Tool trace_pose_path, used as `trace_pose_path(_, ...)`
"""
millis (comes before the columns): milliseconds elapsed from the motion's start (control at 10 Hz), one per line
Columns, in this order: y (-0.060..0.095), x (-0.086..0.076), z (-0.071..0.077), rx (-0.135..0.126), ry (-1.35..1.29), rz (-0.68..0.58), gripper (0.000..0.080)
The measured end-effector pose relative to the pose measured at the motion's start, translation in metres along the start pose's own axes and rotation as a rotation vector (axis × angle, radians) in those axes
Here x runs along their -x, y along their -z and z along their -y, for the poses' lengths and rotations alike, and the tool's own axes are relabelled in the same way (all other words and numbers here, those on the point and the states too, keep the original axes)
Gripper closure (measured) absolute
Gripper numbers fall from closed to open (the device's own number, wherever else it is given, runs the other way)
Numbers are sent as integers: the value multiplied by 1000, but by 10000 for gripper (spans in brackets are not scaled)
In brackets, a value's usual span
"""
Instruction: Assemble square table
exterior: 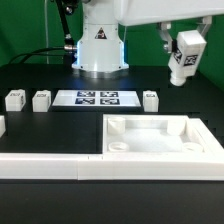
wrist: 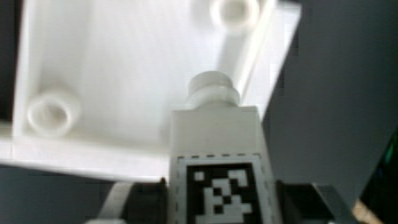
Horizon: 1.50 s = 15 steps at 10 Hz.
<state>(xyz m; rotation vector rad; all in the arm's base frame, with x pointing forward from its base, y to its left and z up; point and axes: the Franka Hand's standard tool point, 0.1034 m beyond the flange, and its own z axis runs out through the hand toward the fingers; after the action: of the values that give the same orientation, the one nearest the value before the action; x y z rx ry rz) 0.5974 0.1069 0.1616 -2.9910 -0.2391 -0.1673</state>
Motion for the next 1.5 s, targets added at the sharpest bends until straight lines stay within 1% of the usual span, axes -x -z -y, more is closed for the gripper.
trace_pose_path(100,-1,-3,-3,16,21,-78,509)
trace_pose_path(200,-1,-1,-5,27,21,-120,509)
trace_pose_path(300,-1,-4,-8,41,26,-189,509)
trace_pose_path(400,-4,-1,-8,40,26,-174,509)
trace_pose_path(700,-7,-2,-7,41,27,-191,509)
trace_pose_path(800,-20,-4,-3,51,36,-269,509)
trace_pose_path(900,-31,-4,1,49,41,-270,509)
trace_pose_path(1000,-32,-14,0,48,42,-284,509)
trace_pose_path(1100,-37,-18,-3,49,39,-290,509)
trace_pose_path(1500,-57,-17,-8,47,34,-277,509)
